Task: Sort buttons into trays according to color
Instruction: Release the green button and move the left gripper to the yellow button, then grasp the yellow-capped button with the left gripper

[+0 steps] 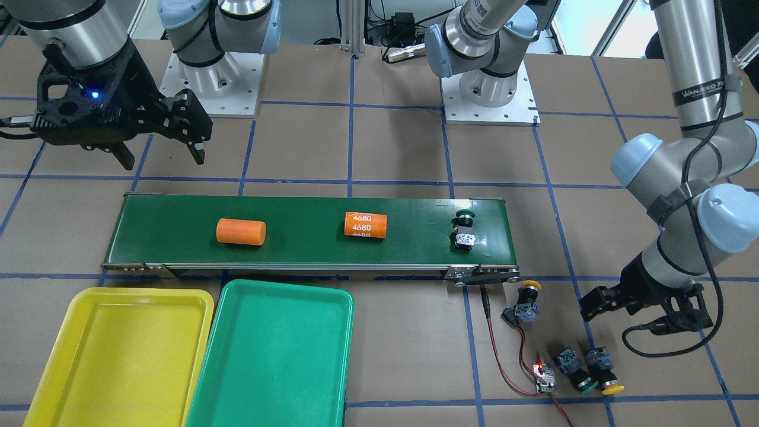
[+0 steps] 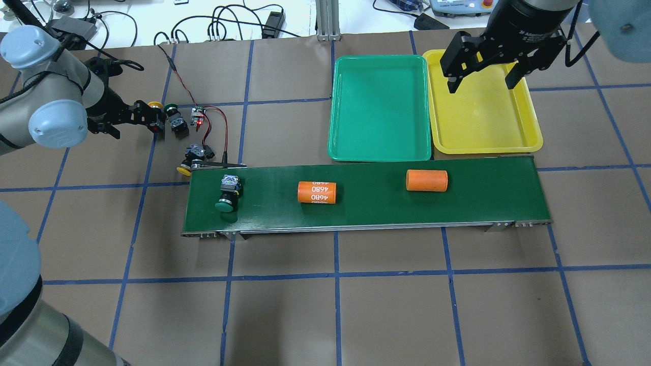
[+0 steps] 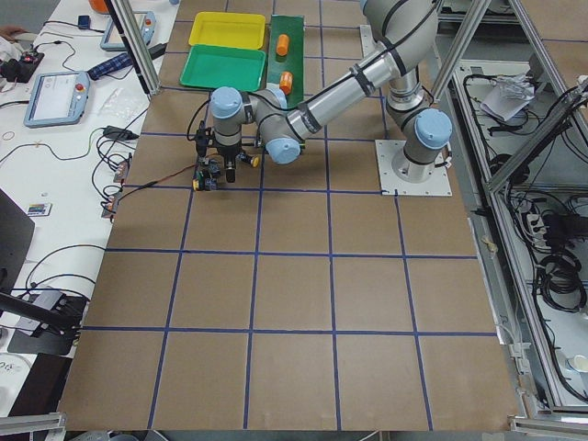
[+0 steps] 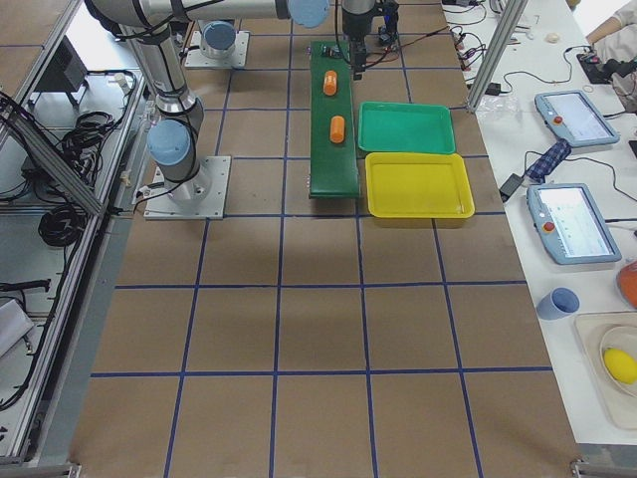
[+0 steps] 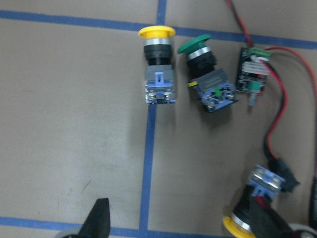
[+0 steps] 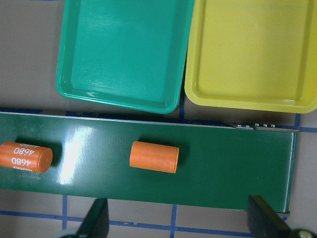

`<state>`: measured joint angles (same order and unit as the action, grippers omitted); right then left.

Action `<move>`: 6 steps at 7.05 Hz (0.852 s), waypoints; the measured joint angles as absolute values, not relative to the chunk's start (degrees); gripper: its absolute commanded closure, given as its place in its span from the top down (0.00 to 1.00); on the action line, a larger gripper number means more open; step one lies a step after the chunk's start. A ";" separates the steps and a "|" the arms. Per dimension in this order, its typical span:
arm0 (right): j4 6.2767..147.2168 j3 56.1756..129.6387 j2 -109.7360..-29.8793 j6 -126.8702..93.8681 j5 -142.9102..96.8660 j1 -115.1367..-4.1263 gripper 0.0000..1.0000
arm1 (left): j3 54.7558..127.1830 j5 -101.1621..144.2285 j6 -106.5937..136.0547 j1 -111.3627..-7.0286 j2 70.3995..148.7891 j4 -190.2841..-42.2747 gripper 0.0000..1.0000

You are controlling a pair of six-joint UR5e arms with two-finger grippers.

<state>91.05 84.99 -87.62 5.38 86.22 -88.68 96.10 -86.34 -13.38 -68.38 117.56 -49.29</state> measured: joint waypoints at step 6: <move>91.13 85.35 -87.74 5.43 86.20 -88.68 1.00 | 94.73 -84.91 -13.07 -68.58 123.70 -42.47 0.75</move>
<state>91.13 85.35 -87.74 5.43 86.20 -88.68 94.73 -84.91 -13.07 -68.58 123.70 -42.47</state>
